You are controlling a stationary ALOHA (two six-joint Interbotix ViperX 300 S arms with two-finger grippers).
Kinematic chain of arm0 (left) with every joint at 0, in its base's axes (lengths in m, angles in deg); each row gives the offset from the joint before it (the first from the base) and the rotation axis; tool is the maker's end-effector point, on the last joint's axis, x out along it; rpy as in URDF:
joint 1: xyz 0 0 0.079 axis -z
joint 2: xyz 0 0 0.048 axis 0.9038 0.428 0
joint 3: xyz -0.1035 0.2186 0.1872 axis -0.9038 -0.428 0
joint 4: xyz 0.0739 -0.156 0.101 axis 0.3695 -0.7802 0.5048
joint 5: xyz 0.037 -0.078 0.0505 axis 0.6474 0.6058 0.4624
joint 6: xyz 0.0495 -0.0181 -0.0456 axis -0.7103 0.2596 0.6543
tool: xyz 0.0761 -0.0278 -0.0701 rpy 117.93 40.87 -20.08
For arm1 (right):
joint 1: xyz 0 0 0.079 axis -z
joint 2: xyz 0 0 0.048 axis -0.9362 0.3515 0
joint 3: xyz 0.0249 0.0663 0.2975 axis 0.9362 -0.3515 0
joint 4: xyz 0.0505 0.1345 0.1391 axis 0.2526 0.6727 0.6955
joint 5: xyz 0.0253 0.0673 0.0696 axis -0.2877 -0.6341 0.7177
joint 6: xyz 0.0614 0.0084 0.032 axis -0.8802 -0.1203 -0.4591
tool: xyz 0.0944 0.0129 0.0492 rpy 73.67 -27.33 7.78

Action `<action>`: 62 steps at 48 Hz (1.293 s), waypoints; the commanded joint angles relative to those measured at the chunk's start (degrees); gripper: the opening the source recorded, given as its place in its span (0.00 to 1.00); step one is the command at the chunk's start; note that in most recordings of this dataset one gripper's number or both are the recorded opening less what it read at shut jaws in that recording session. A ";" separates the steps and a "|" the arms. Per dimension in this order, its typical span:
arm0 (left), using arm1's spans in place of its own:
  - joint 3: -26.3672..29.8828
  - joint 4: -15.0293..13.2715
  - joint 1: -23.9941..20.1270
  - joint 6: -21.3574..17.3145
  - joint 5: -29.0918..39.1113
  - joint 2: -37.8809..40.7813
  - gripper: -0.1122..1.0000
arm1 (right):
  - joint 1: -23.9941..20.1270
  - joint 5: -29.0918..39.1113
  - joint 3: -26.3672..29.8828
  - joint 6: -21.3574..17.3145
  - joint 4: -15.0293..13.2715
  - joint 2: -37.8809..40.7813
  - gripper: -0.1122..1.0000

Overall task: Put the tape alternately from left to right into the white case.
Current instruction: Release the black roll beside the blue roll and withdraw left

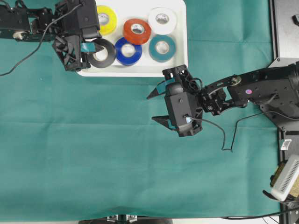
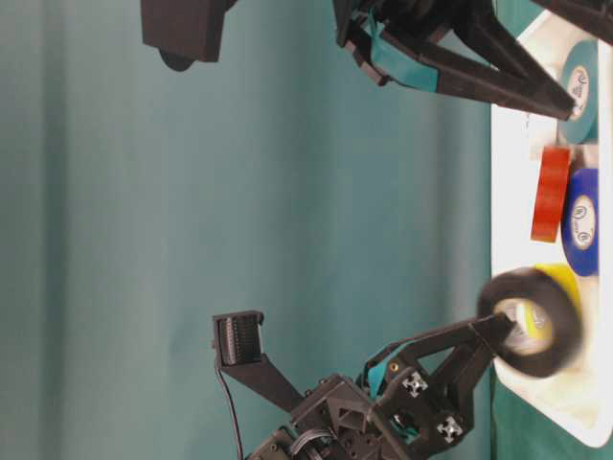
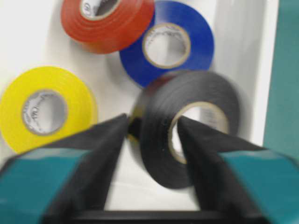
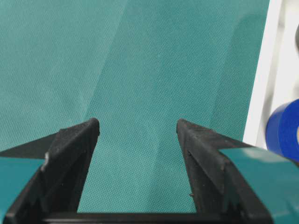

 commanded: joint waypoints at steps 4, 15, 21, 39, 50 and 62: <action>0.09 0.09 -0.18 0.18 -0.53 -1.05 0.38 | -0.09 -0.35 0.79 -0.09 0.09 -0.53 0.74; -0.88 0.09 0.18 0.26 -0.44 -2.37 0.56 | -0.09 -0.35 0.88 -0.09 0.09 -0.62 0.74; -1.41 0.09 1.41 0.26 -0.53 -3.43 0.56 | -0.09 -0.35 0.88 -0.09 0.09 -0.62 0.74; -2.46 0.00 9.23 0.35 -0.26 -5.10 0.56 | -0.09 -0.35 0.70 -0.09 0.18 -0.53 0.74; -2.46 0.00 16.00 0.35 -0.18 -5.10 0.55 | -0.09 -0.44 0.70 -0.09 0.09 -0.62 0.74; -2.46 0.00 21.88 0.53 -0.18 -5.01 0.56 | -0.09 -0.35 0.79 -0.09 0.09 -0.62 0.74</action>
